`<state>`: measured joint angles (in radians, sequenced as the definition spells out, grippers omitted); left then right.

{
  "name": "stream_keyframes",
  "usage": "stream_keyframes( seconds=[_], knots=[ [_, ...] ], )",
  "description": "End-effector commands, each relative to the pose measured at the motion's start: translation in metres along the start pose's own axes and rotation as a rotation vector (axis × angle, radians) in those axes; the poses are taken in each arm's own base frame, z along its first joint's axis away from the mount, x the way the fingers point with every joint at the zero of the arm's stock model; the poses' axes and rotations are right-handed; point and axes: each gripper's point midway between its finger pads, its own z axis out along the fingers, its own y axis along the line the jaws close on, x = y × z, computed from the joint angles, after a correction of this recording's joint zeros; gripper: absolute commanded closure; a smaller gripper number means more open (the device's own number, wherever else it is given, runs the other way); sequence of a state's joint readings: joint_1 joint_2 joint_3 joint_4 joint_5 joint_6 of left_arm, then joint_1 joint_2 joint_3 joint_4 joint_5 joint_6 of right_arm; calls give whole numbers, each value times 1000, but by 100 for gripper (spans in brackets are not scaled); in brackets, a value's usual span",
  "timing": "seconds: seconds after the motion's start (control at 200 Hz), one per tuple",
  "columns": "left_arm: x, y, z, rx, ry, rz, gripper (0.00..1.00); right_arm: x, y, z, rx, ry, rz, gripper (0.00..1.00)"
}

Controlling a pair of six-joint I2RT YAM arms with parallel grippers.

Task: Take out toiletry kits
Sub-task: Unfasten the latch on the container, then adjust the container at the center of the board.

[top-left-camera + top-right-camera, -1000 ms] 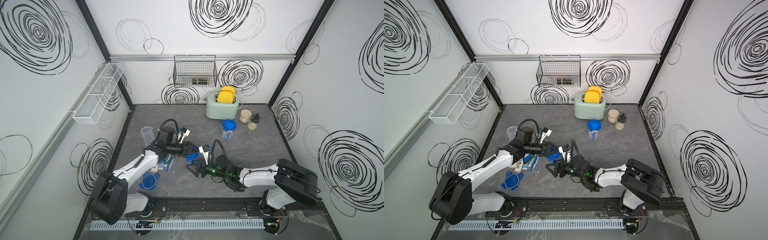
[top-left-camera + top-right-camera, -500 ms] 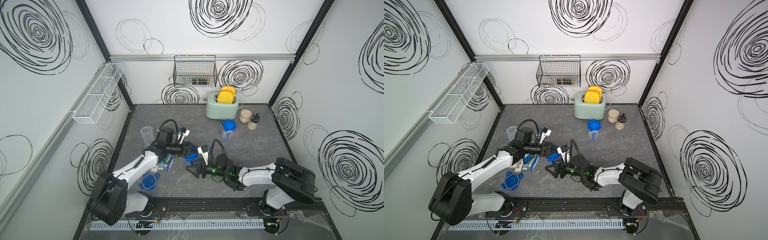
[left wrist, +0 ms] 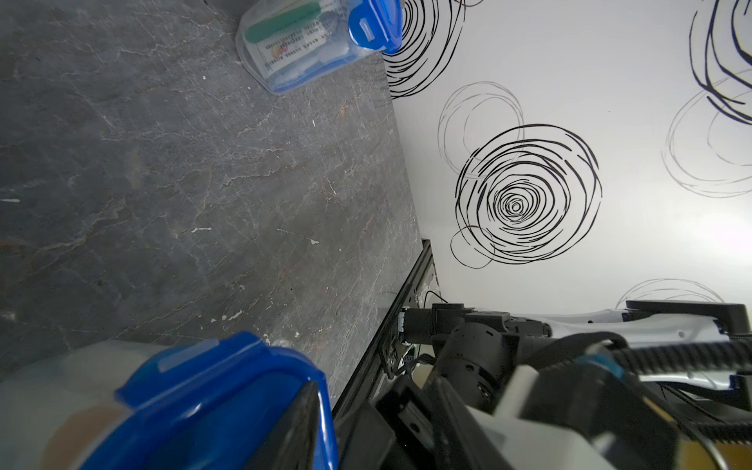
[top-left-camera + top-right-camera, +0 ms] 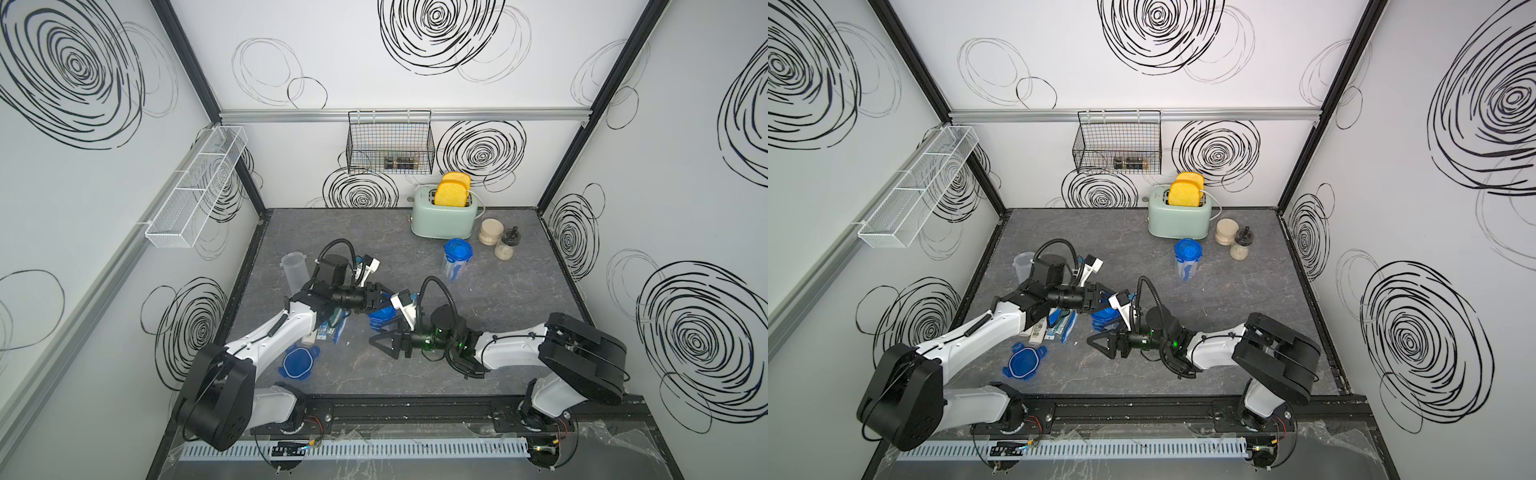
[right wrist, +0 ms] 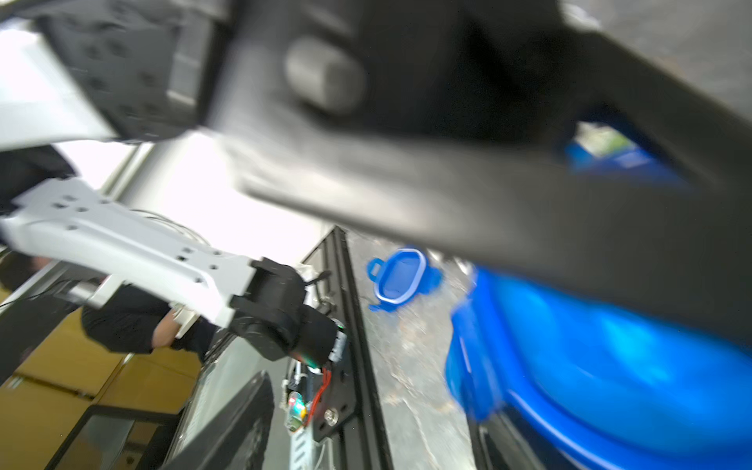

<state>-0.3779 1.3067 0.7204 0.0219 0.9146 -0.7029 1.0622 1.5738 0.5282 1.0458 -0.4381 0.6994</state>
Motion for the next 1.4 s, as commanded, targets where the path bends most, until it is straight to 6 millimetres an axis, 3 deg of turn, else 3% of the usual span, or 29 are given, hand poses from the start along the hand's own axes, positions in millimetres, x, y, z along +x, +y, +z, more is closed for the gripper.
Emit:
stream_keyframes(
  seconds=[0.0, 0.305, 0.43, 0.545, 0.66, 0.75, 0.891, 0.976, 1.081, 1.246, 1.396],
  knots=[
    [29, 50, 5, -149, 51, -143, 51, -33, 39, 1, -144, -95, -120, 25],
    [20, 36, 2, -130, 40, -105, 51, -12, 24, -6, -71, -6, -132, 24],
    [4, 1, -9, -87, 10, -29, 50, -2, 13, -18, -17, 44, -157, 23],
    [-9, -36, -26, -68, -35, 56, 45, -5, 6, -34, 8, 57, -160, 22],
    [-13, -51, -48, -106, -97, 117, 42, -15, -3, -49, 61, 53, -174, 22],
    [-11, -47, -70, -179, -142, 146, 40, -25, -11, -61, 113, 44, -193, 22],
    [-5, -12, -103, -313, -203, 79, 37, -49, -40, -78, 275, 10, -164, 21],
    [5, 3, -98, -324, -181, 45, 37, -60, -55, -81, 339, 7, -120, 22],
    [12, 20, -92, -340, -157, -3, 38, -58, -63, -75, 344, 47, -82, 22],
    [15, 27, -79, -297, -137, -32, 38, -47, -62, -58, 264, 101, -31, 24],
    [15, 32, -68, -302, -111, -31, 41, -36, -47, -44, 205, 140, -36, 25]
  ],
)
